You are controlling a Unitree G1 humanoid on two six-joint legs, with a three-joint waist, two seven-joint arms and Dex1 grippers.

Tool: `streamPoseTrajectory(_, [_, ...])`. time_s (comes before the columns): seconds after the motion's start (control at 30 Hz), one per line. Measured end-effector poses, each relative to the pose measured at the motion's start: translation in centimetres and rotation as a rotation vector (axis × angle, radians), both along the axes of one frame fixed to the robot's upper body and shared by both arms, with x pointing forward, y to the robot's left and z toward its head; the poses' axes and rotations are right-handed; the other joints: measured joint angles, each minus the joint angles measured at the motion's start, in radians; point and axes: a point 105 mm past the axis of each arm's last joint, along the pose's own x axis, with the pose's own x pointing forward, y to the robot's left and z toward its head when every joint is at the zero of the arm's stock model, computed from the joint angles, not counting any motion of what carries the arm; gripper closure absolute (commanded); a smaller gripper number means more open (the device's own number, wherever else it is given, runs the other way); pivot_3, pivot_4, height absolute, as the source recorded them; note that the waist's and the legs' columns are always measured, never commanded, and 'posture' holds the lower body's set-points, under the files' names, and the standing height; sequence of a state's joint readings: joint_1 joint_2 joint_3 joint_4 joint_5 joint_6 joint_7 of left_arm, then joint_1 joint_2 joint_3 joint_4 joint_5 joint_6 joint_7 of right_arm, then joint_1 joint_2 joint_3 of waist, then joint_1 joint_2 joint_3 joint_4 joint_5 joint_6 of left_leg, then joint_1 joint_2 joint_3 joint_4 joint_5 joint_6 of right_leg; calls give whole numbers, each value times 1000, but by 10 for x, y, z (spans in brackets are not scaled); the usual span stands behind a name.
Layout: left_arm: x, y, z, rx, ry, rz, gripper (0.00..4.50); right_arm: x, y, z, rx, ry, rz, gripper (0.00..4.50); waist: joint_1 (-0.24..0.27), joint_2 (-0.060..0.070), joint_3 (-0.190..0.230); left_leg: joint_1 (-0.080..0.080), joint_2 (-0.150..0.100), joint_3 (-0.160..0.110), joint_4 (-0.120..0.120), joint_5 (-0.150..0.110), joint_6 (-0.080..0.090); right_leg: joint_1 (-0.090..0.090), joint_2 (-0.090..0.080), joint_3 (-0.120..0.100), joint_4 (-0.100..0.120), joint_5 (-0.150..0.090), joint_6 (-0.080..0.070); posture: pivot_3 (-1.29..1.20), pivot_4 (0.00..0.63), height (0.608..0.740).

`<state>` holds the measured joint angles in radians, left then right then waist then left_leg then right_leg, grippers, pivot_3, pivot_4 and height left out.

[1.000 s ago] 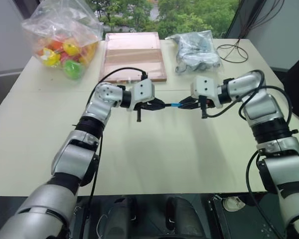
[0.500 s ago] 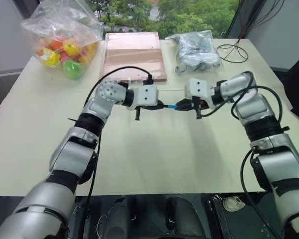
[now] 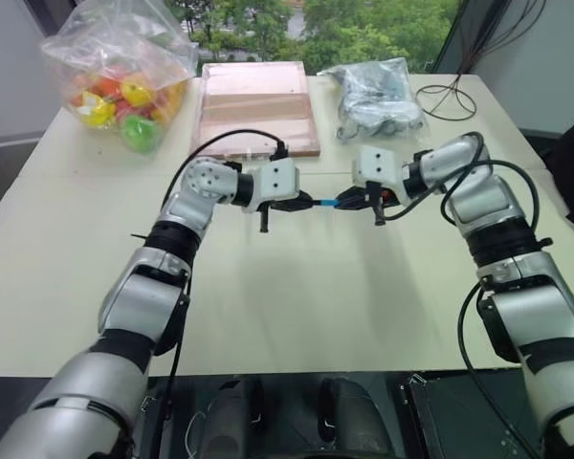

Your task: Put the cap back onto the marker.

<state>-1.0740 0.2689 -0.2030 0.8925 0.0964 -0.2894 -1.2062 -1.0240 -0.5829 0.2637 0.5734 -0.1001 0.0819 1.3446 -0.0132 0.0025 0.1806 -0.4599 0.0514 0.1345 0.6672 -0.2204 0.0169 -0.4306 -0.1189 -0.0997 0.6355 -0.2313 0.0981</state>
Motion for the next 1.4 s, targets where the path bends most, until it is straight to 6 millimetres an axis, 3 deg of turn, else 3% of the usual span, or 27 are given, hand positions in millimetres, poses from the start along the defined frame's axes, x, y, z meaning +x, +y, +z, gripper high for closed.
streamPoseTrajectory(1.1, [3, 2, -2, -23, 16, 31, 4500, 2, -3, -1, -40, -38, 2, 4469, 0, 0, 0, 0, 0, 0, 0, 0, 0, 0, 0, 0, 0, 0, 0, 0, 150, 740])
streamPoseTrajectory(1.13, [3, 2, -2, -24, 15, 33, 4500, 3, -4, -2, -44, -48, 2, 3668, 0, 0, 0, 0, 0, 0, 0, 0, 0, 0, 0, 0, 0, 0, 0, 0, 150, 740])
streamPoseTrajectory(1.23, [2, -3, 0, -37, 5, 24, 4500, 10, -14, -11, -107, -79, -41, 2321, 4, 0, 0, 0, 0, 0, 0, 0, 0, 0, 0, 0, 0, 0, 0, 0, 150, 740])
streamPoseTrajectory(1.4, [7, 16, 4, -15, -18, 66, 4500, 14, -47, -5, -123, -95, -146, 2321, -2, 0, 0, 0, 0, 0, -1, 0, 0, -1, 0, 0, 0, 0, 0, 0, 150, 740])
